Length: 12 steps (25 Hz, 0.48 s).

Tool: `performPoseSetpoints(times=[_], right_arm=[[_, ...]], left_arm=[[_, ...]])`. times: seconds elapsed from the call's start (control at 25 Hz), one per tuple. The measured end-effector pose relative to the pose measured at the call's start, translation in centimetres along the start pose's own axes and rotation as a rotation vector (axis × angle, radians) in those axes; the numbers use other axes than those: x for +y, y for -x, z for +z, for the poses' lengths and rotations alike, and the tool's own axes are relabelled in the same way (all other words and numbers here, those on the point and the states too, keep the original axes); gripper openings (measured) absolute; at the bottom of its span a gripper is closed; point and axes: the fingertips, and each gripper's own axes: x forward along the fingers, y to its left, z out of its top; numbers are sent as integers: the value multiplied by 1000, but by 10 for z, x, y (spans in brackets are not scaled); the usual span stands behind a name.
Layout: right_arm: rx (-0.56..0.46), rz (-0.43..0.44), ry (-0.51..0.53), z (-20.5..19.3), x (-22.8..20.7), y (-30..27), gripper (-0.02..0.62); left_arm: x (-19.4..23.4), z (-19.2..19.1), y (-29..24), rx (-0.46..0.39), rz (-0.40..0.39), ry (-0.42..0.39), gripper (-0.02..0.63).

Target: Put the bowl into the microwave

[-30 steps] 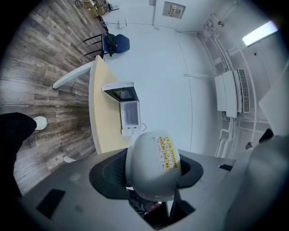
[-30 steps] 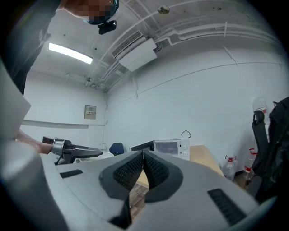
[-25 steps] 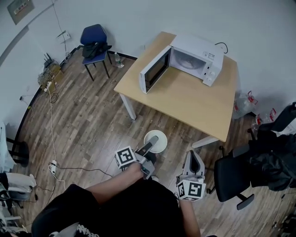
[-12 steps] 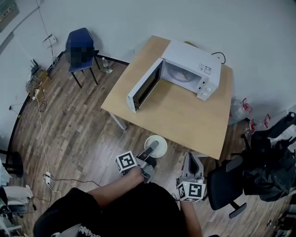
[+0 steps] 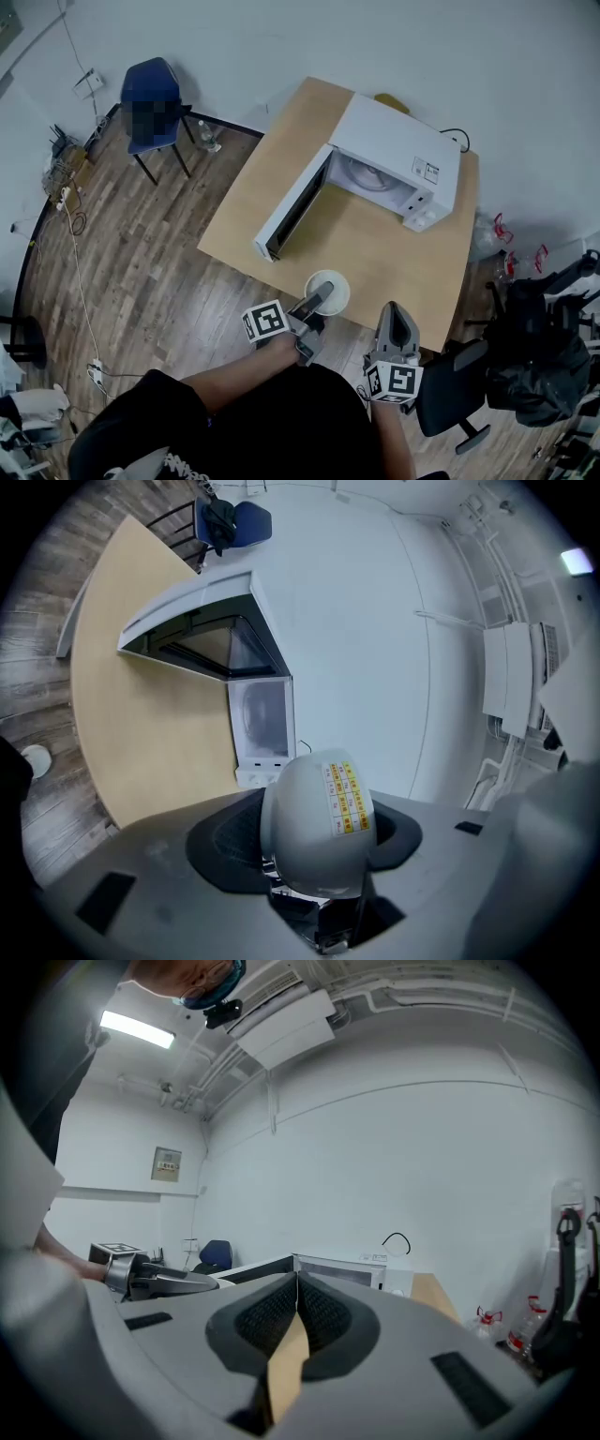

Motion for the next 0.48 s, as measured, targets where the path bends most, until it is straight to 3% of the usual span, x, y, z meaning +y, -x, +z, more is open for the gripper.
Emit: performPoseSetpoints(times=[0.48], right_arm=[[-11,-145,-5,13,-36,-55,61]], left_arm=[[13,47,-74,80,17,17,225]])
